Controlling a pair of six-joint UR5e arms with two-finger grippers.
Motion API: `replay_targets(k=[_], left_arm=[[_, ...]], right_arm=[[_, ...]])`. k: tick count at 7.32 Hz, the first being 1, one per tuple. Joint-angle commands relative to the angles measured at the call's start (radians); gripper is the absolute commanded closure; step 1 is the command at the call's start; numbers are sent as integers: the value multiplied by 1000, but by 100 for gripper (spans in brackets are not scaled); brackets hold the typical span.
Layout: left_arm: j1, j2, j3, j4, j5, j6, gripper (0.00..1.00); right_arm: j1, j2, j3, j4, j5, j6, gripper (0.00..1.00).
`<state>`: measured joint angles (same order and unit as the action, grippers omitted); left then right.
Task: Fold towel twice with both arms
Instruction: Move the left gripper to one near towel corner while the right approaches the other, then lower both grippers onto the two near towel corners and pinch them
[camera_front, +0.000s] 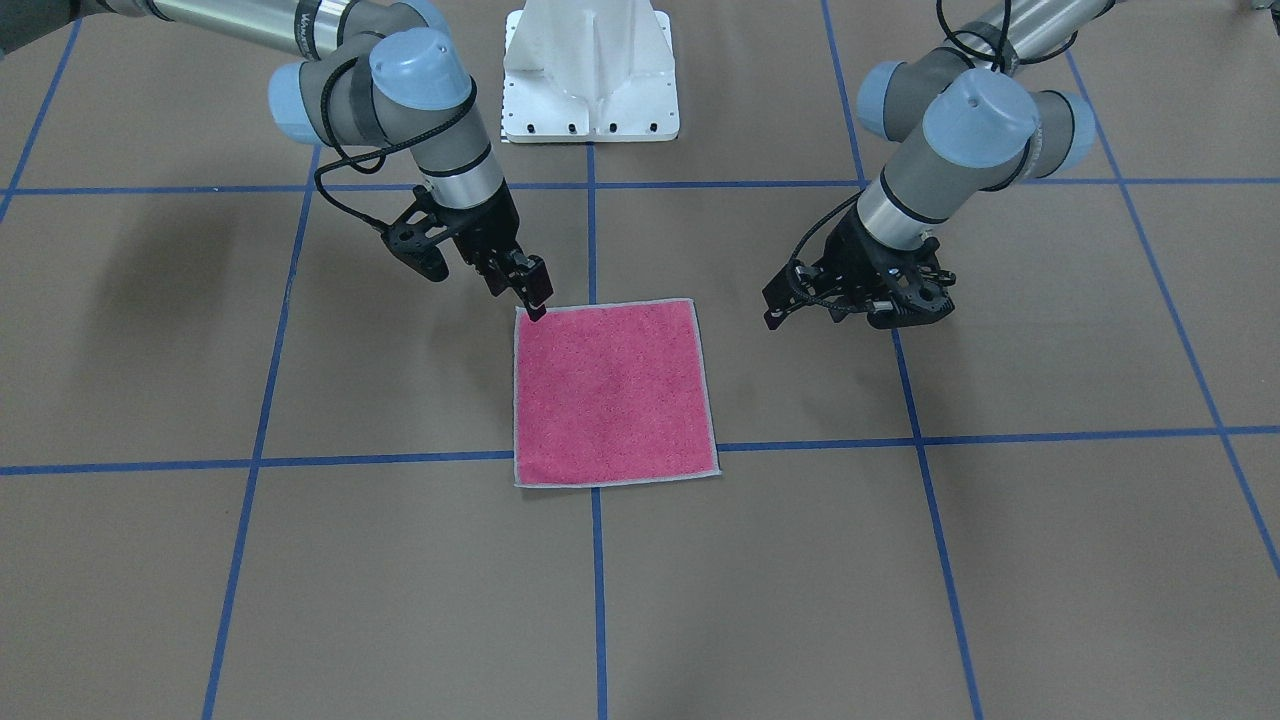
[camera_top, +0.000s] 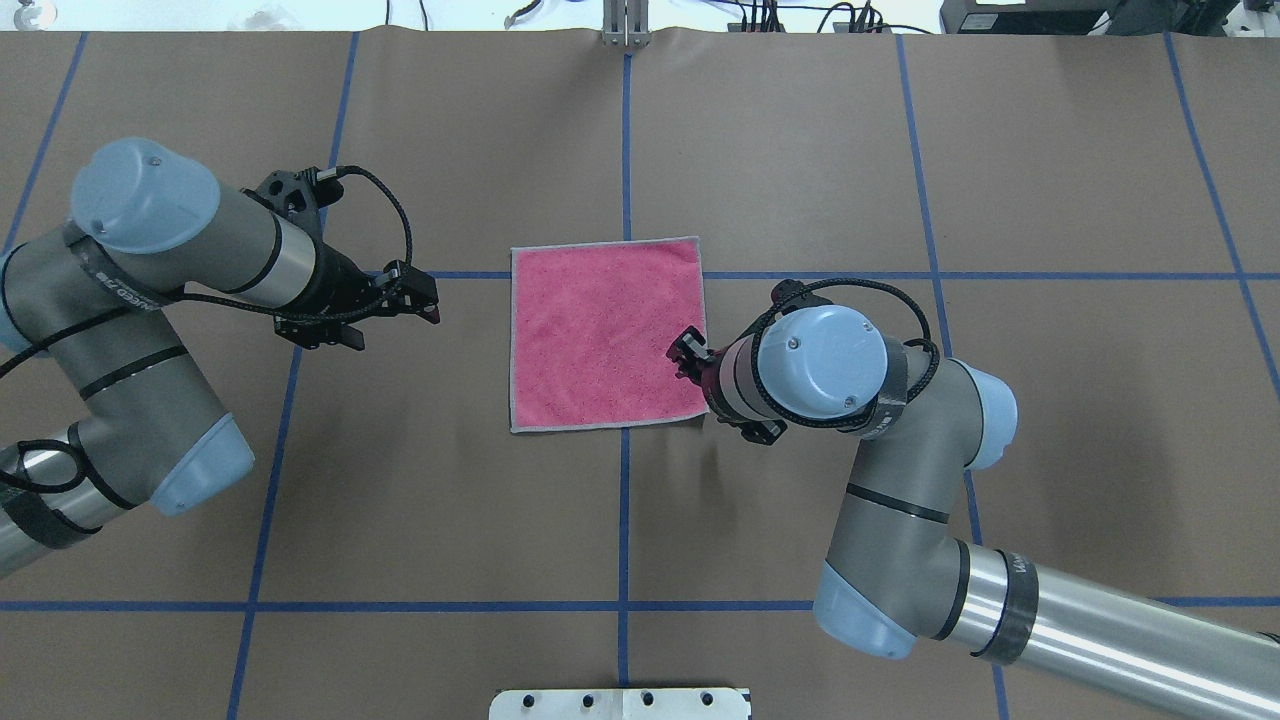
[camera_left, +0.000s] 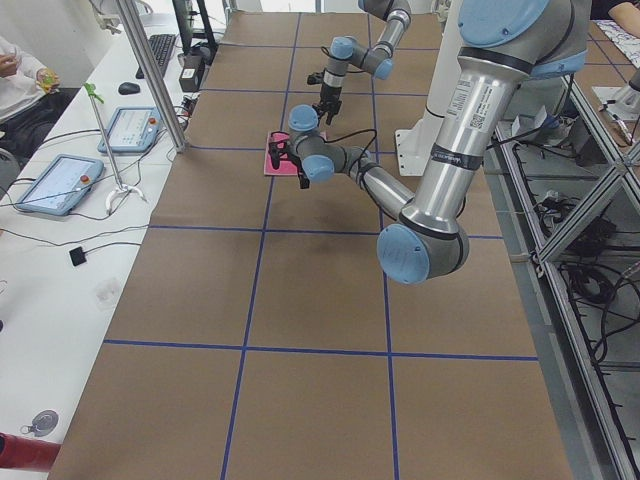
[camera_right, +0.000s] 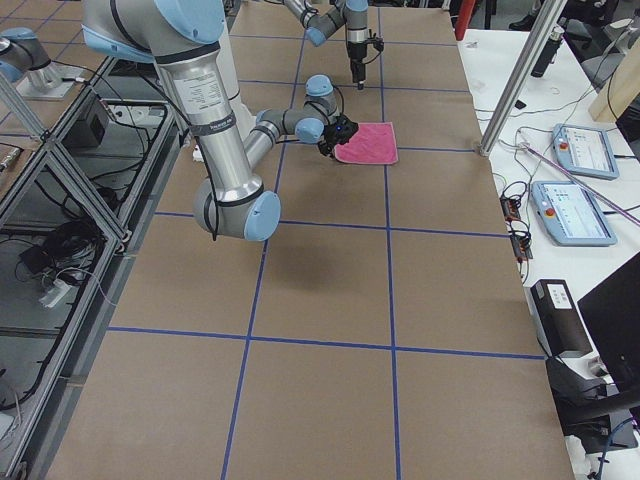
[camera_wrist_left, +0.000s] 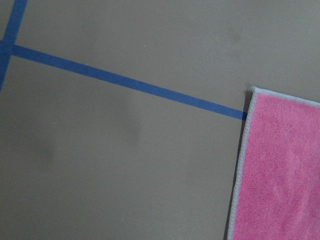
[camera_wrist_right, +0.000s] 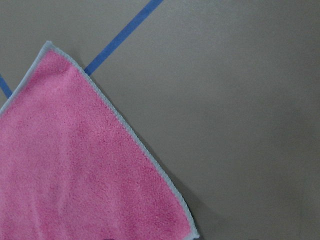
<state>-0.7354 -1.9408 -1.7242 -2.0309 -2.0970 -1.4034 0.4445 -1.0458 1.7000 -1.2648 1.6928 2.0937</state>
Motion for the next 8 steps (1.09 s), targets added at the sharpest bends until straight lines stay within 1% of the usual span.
replay_targets(k=[1,3,4,5,7,8], left_arm=[[4,0,0,0,0,0,0],[4,-1,0,0,0,0,0],[4,-1,0,0,2,1,0],[4,-1,0,0,2,1,0],[4,-1,0,0,2,1,0],[4,-1,0,0,2,1,0]], right_arm=[[-9,9,-39,-1,-1,54,37],[-23,7,-42,-5,1,54,37],[-24,9,-43,-5,-1,55,41],[-23,9,-45,-4,-1,55,51],[-24,9,-45,-4,-1,55,67],[-23,9,-43,-4,-1,57,87]])
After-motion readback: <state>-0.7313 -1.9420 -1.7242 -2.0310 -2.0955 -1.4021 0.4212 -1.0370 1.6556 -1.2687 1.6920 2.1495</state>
